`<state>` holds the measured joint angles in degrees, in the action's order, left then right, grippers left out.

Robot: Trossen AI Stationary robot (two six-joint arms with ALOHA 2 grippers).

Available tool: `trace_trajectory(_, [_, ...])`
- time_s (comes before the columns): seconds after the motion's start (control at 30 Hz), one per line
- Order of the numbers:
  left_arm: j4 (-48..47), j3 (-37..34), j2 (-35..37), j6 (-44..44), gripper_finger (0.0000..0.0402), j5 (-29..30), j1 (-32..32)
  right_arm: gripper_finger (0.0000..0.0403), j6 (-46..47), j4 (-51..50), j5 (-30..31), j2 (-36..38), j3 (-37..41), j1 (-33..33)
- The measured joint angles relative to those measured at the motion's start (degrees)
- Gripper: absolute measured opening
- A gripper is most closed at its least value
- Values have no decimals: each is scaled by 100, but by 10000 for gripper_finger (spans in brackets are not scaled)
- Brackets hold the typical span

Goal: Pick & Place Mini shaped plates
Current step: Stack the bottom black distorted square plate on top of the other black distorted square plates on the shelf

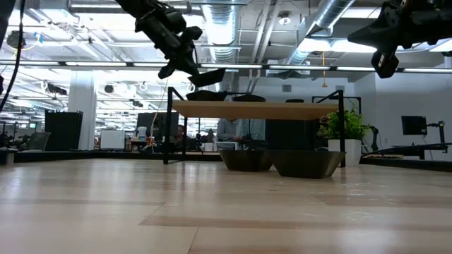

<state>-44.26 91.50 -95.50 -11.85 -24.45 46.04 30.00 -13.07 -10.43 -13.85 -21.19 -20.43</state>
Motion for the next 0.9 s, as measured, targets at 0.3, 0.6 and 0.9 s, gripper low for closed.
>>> trace_trajectory(0.3, [-303,324,-253,154,3,108,-43,1,2,1,2,1,0,0])
trace_trajectory(0.6, [-489,335,-433,242,3,305,-49,1,2,1,4,0,0,0])
trace_trajectory(0.9, [-504,333,-433,261,3,363,-76,1,2,3,6,1,0,0])
